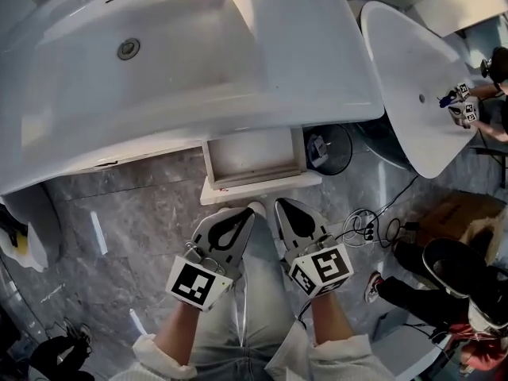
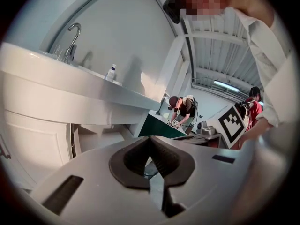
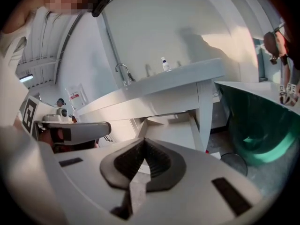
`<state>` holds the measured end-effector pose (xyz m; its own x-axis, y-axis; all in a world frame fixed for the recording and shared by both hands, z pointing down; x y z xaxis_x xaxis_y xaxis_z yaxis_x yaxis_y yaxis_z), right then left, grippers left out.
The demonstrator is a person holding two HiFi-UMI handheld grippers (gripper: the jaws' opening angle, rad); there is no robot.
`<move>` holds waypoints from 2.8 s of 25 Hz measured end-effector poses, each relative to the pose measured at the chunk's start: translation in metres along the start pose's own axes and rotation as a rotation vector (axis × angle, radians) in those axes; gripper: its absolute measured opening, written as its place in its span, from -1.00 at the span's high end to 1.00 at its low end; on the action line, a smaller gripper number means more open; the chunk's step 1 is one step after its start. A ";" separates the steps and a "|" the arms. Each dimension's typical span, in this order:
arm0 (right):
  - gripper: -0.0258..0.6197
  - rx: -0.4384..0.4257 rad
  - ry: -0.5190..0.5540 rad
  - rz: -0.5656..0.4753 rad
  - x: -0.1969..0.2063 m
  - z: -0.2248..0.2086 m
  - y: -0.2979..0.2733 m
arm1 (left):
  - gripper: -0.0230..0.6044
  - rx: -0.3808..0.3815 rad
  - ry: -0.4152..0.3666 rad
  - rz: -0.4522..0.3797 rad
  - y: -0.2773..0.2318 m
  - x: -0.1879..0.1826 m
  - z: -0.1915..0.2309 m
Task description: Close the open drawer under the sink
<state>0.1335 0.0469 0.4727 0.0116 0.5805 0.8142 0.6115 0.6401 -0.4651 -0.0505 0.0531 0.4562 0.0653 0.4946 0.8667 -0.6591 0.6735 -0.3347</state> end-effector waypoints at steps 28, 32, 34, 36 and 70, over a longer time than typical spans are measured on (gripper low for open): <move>0.89 0.162 -0.019 0.085 0.088 -0.041 -0.048 | 0.87 -0.197 -0.032 0.175 -0.037 0.104 0.038; 0.89 0.173 -0.013 0.071 0.081 -0.043 -0.049 | 0.88 -0.208 -0.015 0.158 -0.037 0.100 0.037; 0.89 0.173 -0.003 0.071 0.079 -0.042 -0.049 | 0.88 -0.213 -0.015 0.151 -0.037 0.099 0.037; 0.89 0.176 -0.002 0.066 0.078 -0.042 -0.048 | 0.88 -0.217 -0.017 0.147 -0.037 0.097 0.037; 0.89 0.149 0.017 0.015 0.030 -0.059 -0.093 | 0.88 -0.304 -0.040 0.062 -0.068 0.053 0.072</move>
<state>0.1232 -0.0252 0.5607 0.0343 0.5830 0.8118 0.4872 0.6995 -0.5229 -0.0561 -0.0065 0.5516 -0.0016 0.5215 0.8532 -0.4060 0.7794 -0.4771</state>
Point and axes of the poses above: the fingertips, and each gripper's own axes: y backward along the fingers, z to its left, x out of its underside, the point moved 10 cm from there along y, backward along the fingers, and after that the axes turned 5 degrees about -x, right-handed, at the moved point
